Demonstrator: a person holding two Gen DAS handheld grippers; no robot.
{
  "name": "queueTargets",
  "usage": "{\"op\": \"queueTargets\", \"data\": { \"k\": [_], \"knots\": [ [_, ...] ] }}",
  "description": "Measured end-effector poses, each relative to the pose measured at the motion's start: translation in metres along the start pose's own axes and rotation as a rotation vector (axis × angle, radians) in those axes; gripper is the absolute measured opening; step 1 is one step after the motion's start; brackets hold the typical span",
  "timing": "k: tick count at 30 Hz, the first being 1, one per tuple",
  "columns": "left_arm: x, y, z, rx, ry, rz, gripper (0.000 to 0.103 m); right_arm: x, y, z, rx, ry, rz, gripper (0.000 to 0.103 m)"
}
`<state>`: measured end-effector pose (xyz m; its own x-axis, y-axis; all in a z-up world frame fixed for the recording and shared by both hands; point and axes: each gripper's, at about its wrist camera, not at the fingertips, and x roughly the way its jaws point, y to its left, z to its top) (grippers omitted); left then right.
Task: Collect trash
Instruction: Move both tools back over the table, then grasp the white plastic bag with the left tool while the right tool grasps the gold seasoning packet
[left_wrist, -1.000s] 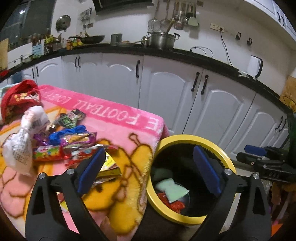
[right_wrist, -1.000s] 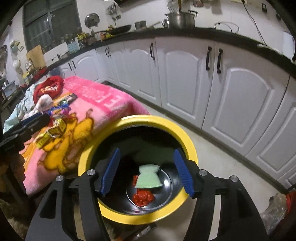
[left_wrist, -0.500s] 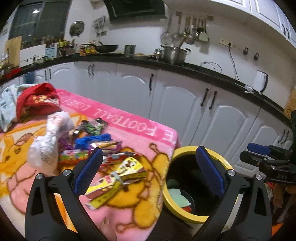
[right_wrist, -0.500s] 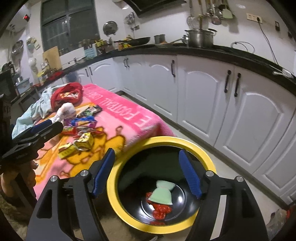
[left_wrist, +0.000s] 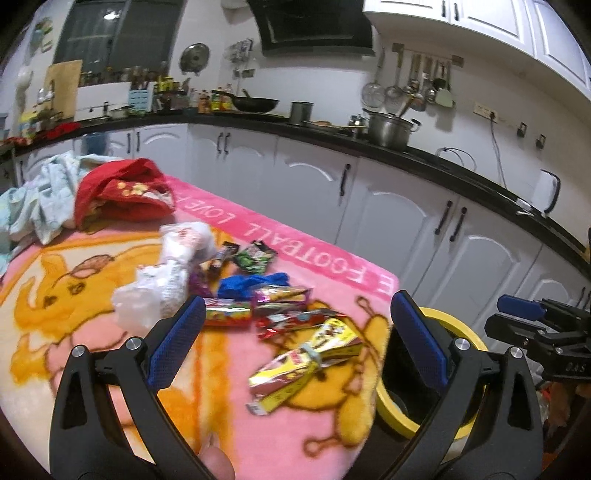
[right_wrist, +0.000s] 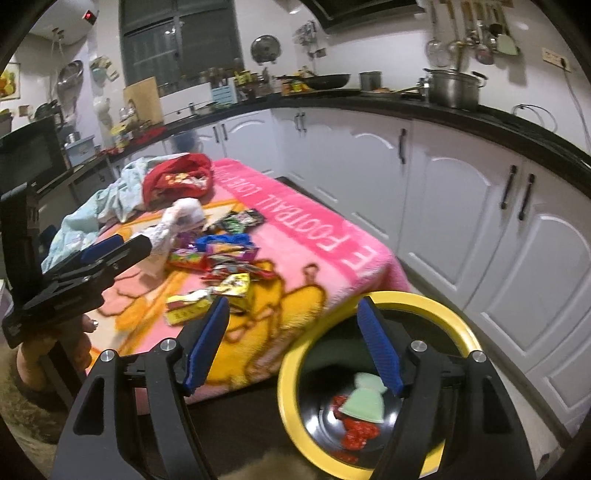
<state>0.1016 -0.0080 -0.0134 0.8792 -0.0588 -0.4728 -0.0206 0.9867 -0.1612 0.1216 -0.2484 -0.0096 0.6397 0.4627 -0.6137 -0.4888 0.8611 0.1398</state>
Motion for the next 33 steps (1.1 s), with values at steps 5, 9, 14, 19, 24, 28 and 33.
{"op": "queueTargets", "data": {
  "k": [5, 9, 14, 19, 24, 28, 33],
  "knots": [
    [-0.003, 0.022, 0.000, -0.020, -0.010, 0.048, 0.092, 0.016, 0.020, 0.006, -0.027, 0.023, 0.039, 0.069],
    [-0.005, 0.042, 0.001, -0.052, -0.015, 0.080, 0.092, 0.035, 0.040, 0.009, -0.077, 0.054, 0.069, 0.069],
    [-0.003, 0.073, 0.001, -0.103, -0.006, 0.115, 0.092, 0.057, 0.063, 0.006, -0.140, 0.120, 0.128, 0.069],
    [0.003, 0.099, -0.002, -0.154, 0.018, 0.136, 0.092, 0.084, 0.071, 0.000, -0.068, 0.209, 0.130, 0.069],
    [0.014, 0.118, -0.003, -0.175, 0.056, 0.136, 0.083, 0.107, 0.072, -0.006, 0.028, 0.269, 0.113, 0.069],
    [0.025, 0.125, -0.004, -0.176, 0.089, 0.112, 0.081, 0.126, 0.070, -0.007, 0.135, 0.306, 0.099, 0.069],
    [0.034, 0.125, 0.000, -0.157, 0.098, 0.092, 0.078, 0.142, 0.067, -0.003, 0.287, 0.322, 0.080, 0.069]
  ]
}}
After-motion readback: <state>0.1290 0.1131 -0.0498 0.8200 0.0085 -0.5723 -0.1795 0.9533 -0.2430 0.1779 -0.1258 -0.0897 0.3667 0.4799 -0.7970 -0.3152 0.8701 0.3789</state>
